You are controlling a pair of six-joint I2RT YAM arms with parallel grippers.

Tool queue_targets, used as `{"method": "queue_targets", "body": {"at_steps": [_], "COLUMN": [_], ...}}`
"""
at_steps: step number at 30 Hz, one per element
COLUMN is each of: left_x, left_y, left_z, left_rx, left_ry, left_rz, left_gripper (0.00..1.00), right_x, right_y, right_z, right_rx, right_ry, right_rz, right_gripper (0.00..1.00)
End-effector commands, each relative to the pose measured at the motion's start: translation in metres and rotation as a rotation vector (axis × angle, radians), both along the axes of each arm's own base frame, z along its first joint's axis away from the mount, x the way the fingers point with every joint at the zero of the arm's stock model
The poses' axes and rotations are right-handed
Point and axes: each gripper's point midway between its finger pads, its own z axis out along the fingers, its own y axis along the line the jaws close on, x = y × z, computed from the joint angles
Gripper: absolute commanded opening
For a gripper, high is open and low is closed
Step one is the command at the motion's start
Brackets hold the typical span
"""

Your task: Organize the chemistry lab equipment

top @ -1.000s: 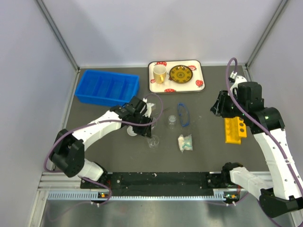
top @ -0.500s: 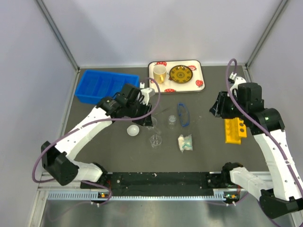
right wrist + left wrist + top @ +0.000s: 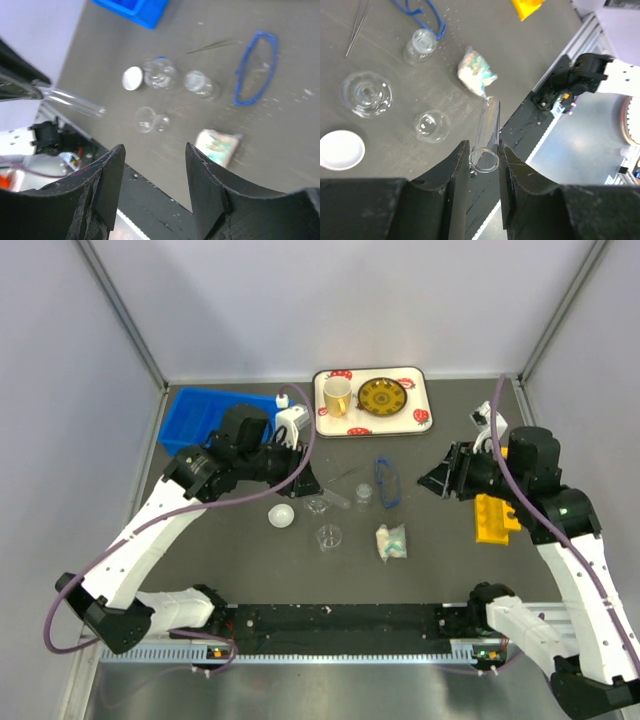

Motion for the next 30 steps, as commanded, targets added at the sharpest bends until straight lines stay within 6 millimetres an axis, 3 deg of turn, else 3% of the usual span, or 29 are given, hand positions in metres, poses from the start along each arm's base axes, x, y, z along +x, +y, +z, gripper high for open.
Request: {"method": "queue_targets", "body": {"at_steps": [1,3,5,7,8,9,14,18,22,24,30], "left_x": [-0.002,-0.001,0.001,0.003,0.002,0.002,0.002,0.004,0.003,0.0,-0.003], "left_y": [-0.02,-0.024,-0.027,-0.027,-0.029,-0.029,-0.023,-0.017,-0.014,-0.013,-0.009], "left_z": [0.053,0.063,0.076,0.084,0.092,0.096,0.122,0.135,0.141,0.143,0.152], "left_rx": [-0.199,-0.247,-0.299,-0.341,-0.373,-0.395,-0.532,-0.61,-0.657,-0.675,-0.714], "left_ry": [-0.068,-0.07,-0.09,-0.087,-0.102,-0.09,-0.094,-0.086,-0.073,-0.055,-0.071], "left_rz": [-0.069,-0.079,-0.099,-0.104,-0.125,-0.125,-0.16,-0.183,-0.206,-0.217,-0.234], "left_gripper": [0.1,0.1,0.1,0.1,0.1,0.1,0.1,0.1,0.09,0.09,0.08], "right_x": [-0.015,-0.018,-0.022,-0.028,-0.027,-0.031,-0.044,-0.054,-0.056,-0.05,-0.045], "right_y": [0.043,0.052,0.062,0.069,0.072,0.075,0.079,0.08,0.081,0.084,0.085], "right_z": [0.043,0.044,0.059,0.058,0.069,0.065,0.082,0.101,0.109,0.107,0.125], "right_rx": [0.231,0.284,0.352,0.407,0.431,0.454,0.535,0.576,0.636,0.657,0.719], "right_ry": [-0.124,-0.128,-0.181,-0.152,-0.216,-0.202,-0.27,-0.393,-0.4,-0.389,-0.443], "right_rz": [0.242,0.296,0.379,0.443,0.477,0.513,0.608,0.686,0.73,0.733,0.75], "right_gripper": [0.52,0.52,0.53,0.53,0.53,0.53,0.54,0.55,0.56,0.56,0.57]}}
